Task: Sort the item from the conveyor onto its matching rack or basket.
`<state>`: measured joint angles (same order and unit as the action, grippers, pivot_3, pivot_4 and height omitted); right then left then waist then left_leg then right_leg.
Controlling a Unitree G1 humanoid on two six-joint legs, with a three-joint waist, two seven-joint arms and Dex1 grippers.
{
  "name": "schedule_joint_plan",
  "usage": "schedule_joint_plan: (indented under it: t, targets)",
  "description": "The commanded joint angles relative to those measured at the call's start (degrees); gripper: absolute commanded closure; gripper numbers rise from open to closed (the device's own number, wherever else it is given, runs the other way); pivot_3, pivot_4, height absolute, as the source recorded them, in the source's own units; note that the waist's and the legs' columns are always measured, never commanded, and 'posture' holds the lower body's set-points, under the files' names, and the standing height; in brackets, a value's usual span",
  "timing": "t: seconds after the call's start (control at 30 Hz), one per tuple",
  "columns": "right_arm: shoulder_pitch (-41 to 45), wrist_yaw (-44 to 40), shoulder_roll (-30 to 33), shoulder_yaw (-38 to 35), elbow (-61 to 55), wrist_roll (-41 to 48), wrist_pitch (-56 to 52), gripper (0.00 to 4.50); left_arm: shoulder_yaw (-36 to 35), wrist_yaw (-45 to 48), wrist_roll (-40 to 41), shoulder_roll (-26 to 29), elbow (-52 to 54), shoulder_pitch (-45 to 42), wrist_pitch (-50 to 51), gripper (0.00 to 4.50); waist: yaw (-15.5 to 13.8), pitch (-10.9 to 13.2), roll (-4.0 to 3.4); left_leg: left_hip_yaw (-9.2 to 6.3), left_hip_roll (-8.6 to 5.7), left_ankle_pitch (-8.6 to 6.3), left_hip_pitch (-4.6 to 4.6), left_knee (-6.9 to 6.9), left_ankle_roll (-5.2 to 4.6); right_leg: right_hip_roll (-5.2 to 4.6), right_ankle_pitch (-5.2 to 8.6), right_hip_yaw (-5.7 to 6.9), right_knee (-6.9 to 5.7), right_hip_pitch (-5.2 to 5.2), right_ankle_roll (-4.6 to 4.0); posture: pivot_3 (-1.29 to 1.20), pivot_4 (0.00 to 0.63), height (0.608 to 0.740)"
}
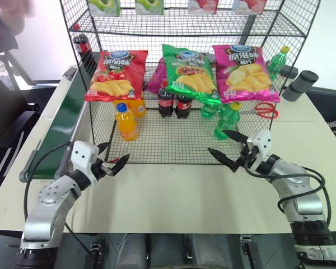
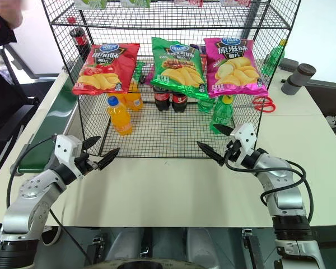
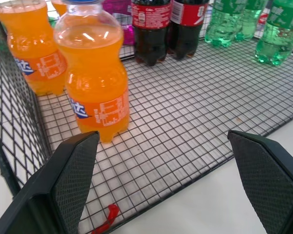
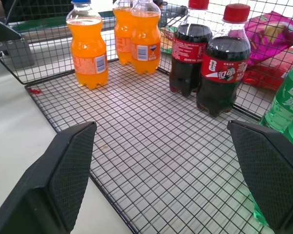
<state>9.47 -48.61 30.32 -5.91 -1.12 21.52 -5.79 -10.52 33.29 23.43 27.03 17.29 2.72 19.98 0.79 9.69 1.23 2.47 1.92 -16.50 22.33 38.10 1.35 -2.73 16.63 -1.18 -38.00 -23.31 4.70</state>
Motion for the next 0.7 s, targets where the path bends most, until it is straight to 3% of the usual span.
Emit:
schedule_joint_plan:
  t: [0.03, 0.27, 0.5, 0.7]
  targets:
    - [0.6, 1.5, 0.3, 0.5, -2.5, -1.4, -0.4, 0.03, -5.2, -1.7, 4.8, -0.6, 5.5, 0.7, 1.3, 0.00, 0.1, 0.0, 0.00, 0.00, 0.00, 0.00, 0.00, 0.00, 0.00, 0.00, 0.00, 0.00, 0.00, 0.00, 0.00, 0.00, 0.150, 0.734]
    - [1.4, 2.0, -0.9, 2.0, -2.1, -2.0, -0.7, 0.03, -13.7, -5.2, 9.1, 0.1, 6.6, 3.1, 3.4, 0.00, 0.2, 0.0, 0.00, -0.01, 0.02, 0.00, -0.01, 0.00, 0.00, 0.00, 0.00, 0.00, -0.01, 0.00, 0.00, 0.00, 0.150, 0.734]
    - [3.0, 1.1, -3.0, 4.9, -3.2, -1.4, -0.7, 0.03, -18.2, -10.4, 4.5, 0.2, 2.4, 3.6, 0.1, 0.00, 0.0, 0.0, 0.00, -0.01, 0.01, 0.00, -0.01, 0.01, 0.00, 0.03, 0.00, 0.01, -0.01, 0.00, -0.01, 0.00, 0.150, 0.734]
    - [3.8, 0.5, -4.7, 7.0, -5.4, -0.9, -1.4, 0.03, -17.2, -14.7, -0.9, 0.2, -3.2, 0.9, -2.6, 0.00, 0.0, 0.0, 0.03, -0.01, 0.00, 0.00, 0.00, 0.02, 0.00, 0.02, 0.00, 0.03, -0.01, 0.00, 0.00, 0.00, 0.150, 0.734]
